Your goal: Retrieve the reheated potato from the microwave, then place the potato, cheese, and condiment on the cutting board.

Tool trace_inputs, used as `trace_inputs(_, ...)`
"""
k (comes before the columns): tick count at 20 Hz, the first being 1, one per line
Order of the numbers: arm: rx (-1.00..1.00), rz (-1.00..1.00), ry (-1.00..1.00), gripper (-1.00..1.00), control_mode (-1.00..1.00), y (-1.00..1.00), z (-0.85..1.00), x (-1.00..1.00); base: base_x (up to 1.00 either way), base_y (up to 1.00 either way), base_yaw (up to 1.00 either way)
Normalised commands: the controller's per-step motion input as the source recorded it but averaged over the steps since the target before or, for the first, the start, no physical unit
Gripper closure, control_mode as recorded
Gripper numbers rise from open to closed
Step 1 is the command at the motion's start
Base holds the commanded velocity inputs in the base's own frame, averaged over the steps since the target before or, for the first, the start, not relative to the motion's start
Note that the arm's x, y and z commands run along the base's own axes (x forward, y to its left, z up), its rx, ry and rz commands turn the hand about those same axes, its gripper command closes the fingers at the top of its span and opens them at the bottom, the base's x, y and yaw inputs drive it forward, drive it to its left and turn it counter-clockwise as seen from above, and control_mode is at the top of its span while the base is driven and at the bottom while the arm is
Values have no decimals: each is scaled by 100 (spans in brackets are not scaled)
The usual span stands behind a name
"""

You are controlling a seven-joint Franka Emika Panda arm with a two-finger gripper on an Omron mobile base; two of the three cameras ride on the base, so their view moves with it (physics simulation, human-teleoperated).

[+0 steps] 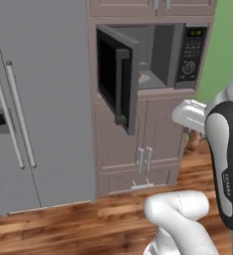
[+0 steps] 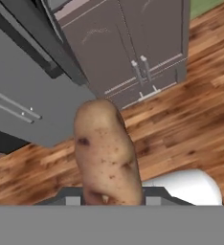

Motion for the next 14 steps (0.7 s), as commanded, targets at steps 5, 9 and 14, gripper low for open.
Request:
trace_inputs(5, 0, 0, 0, 100, 100, 0, 0, 0, -6, 100, 0)
trace_inputs(9, 0, 0, 0, 100, 100, 0, 0, 0, 0, 100, 0)
trace_inputs(14, 0, 0, 0, 100, 100, 0, 0, 0, 0, 100, 0)
